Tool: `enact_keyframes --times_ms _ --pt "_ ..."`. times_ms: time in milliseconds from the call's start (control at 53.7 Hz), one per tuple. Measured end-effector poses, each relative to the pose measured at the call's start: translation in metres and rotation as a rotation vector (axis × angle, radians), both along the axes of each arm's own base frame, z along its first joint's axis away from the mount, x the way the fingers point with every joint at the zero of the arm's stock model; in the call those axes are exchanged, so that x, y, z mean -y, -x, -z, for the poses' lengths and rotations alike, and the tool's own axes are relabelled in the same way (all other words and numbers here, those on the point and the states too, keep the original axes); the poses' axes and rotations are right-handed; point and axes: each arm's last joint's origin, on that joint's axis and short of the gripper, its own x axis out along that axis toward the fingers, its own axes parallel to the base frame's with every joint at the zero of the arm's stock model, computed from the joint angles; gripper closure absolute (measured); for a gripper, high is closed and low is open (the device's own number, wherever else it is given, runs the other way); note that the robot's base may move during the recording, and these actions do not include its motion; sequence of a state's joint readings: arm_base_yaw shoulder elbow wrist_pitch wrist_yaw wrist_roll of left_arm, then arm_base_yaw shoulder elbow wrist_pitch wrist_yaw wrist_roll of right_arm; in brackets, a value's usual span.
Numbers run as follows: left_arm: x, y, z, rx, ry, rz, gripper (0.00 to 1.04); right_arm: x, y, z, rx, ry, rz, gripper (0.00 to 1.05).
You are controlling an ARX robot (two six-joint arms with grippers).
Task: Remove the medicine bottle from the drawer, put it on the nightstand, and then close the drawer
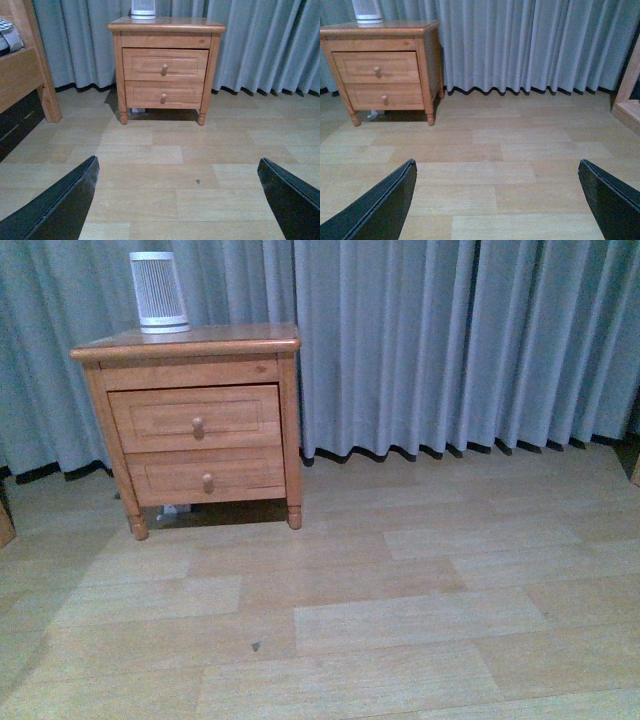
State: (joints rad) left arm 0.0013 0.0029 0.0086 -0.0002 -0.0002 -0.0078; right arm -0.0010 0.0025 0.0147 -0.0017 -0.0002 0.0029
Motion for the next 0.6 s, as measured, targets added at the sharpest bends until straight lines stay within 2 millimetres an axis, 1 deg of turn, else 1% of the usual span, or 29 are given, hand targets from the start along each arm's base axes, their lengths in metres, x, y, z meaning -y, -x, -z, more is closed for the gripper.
enact_keyframes --times_ms 595 --pt "0.0 0.0 0.0 0.0 0.0 0.0 0.06 0.0 0.0 0.0 0.0 0.0 0.0 0.07"
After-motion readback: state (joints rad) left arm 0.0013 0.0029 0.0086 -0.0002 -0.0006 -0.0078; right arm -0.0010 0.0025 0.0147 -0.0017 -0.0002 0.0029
